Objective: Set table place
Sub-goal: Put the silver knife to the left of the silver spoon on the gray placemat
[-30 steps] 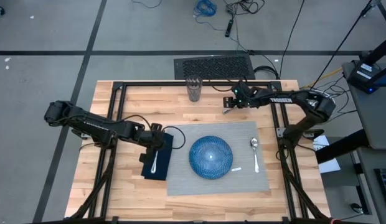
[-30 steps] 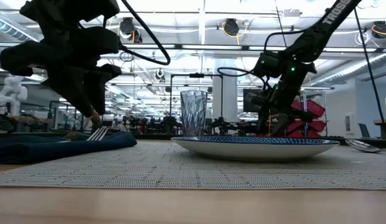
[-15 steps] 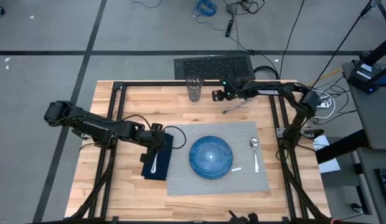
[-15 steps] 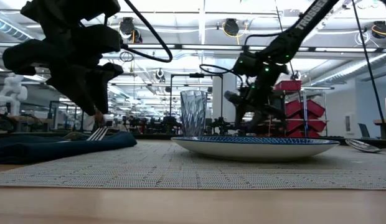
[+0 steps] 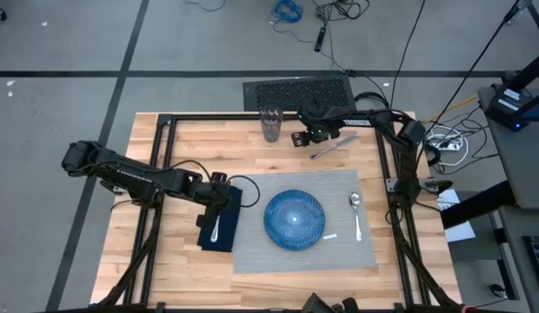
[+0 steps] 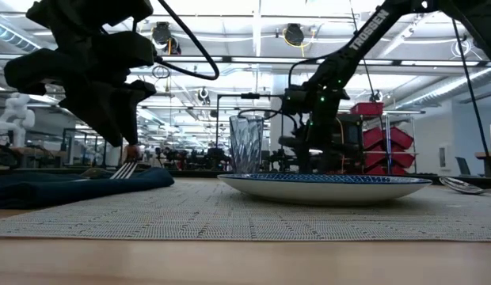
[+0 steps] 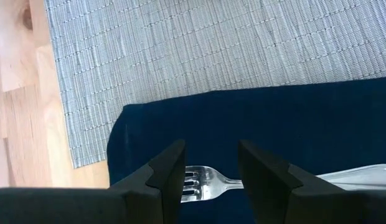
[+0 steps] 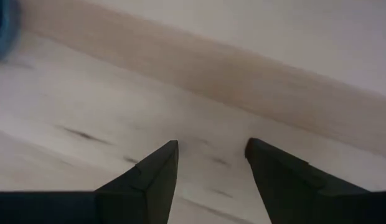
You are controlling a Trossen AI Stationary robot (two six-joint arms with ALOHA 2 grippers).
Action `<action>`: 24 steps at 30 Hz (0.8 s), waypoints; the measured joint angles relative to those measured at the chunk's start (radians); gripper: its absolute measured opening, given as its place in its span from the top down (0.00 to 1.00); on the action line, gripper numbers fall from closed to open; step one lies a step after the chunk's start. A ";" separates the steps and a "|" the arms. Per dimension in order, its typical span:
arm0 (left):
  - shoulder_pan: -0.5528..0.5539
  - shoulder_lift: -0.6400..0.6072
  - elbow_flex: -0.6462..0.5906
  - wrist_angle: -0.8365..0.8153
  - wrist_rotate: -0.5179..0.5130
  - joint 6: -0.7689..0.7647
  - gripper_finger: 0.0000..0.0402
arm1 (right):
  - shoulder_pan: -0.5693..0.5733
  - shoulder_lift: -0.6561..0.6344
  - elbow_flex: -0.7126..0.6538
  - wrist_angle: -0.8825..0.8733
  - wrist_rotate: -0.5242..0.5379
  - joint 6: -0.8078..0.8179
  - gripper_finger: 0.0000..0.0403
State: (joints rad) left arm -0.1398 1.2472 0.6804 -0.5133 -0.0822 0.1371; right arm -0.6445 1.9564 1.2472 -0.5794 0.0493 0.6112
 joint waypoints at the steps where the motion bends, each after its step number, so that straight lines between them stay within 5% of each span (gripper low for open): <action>1: 0.000 0.000 0.000 0.000 0.000 0.000 0.68 | 0.003 0.000 0.000 -0.017 0.003 -0.001 0.54; 13: 0.000 0.000 0.000 0.003 0.000 0.000 0.68 | 0.101 -0.017 0.000 -0.265 0.044 0.061 0.54; 24: 0.000 0.000 0.000 0.004 0.000 0.000 0.68 | 0.155 -0.018 -0.003 -0.292 0.112 0.080 0.55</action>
State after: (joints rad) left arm -0.1399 1.2472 0.6804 -0.5095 -0.0822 0.1368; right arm -0.4899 1.9387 1.2444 -0.8712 0.1610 0.6914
